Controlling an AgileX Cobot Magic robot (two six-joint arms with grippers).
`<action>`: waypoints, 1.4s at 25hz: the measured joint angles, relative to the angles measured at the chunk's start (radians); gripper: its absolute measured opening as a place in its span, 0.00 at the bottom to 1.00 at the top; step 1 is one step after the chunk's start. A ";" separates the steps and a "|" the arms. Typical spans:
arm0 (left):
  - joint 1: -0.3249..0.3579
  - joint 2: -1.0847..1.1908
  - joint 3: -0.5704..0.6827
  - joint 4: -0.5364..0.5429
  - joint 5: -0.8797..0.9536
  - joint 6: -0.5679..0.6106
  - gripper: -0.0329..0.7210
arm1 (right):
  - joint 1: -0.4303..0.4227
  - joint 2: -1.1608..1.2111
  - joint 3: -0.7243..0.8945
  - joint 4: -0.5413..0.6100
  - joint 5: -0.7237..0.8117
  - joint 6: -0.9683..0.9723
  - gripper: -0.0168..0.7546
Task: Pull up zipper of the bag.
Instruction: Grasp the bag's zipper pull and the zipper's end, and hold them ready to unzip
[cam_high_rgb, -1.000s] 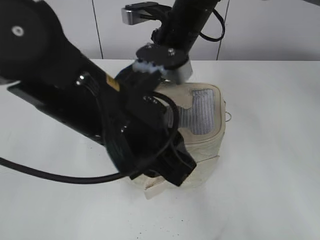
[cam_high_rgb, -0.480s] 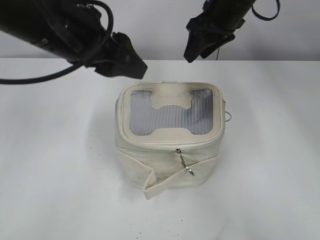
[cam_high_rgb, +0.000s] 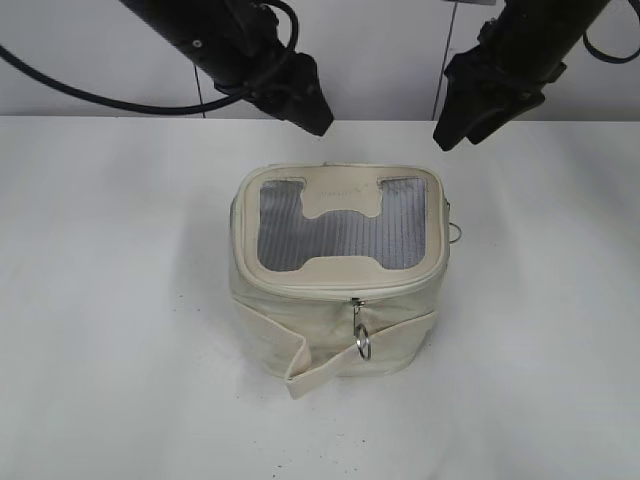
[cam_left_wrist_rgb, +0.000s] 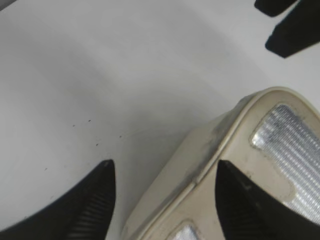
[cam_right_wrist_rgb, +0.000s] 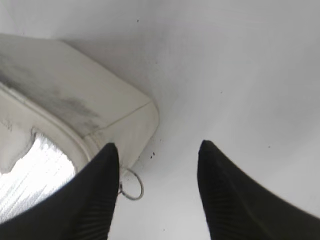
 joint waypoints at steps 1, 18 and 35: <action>0.000 0.030 -0.049 -0.019 0.029 0.019 0.69 | -0.003 -0.017 0.032 0.000 0.000 -0.007 0.54; 0.000 0.294 -0.309 -0.295 0.287 0.300 0.71 | -0.005 -0.344 0.550 -0.014 -0.127 -0.061 0.54; -0.046 0.339 -0.317 -0.301 0.238 0.335 0.30 | -0.005 -0.364 0.630 0.002 -0.228 -0.067 0.54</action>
